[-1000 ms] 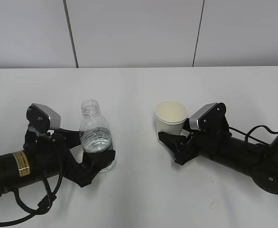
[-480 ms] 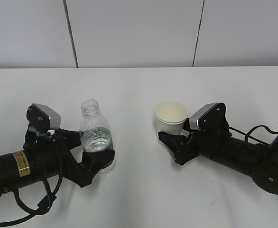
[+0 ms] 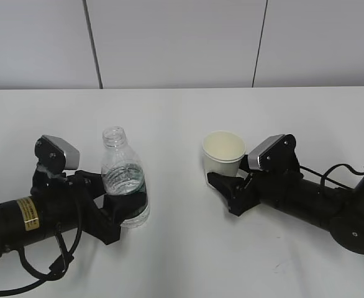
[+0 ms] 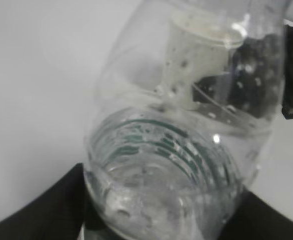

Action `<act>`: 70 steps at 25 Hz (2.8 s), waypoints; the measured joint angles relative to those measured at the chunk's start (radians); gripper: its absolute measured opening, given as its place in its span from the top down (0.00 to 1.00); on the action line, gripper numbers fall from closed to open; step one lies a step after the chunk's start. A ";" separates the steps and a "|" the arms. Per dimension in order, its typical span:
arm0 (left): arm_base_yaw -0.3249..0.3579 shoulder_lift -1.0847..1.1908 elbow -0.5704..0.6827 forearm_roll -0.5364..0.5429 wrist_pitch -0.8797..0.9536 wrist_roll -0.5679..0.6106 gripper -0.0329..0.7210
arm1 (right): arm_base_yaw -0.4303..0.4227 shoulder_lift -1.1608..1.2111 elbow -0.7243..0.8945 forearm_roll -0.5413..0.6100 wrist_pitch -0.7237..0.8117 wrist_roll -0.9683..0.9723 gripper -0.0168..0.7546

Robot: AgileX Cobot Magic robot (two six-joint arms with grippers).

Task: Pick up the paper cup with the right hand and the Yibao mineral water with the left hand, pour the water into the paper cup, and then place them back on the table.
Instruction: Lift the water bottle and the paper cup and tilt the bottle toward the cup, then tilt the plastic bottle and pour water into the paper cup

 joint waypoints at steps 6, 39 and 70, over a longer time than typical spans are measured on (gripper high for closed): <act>0.000 0.000 0.000 -0.003 0.000 0.000 0.43 | 0.000 0.000 0.000 -0.020 0.000 0.000 0.25; 0.000 -0.132 -0.069 0.015 0.146 0.177 0.46 | 0.000 -0.099 0.000 -0.402 0.004 0.204 0.31; 0.000 -0.207 -0.289 0.096 0.441 0.674 0.46 | 0.032 -0.104 -0.112 -0.710 0.032 0.417 0.31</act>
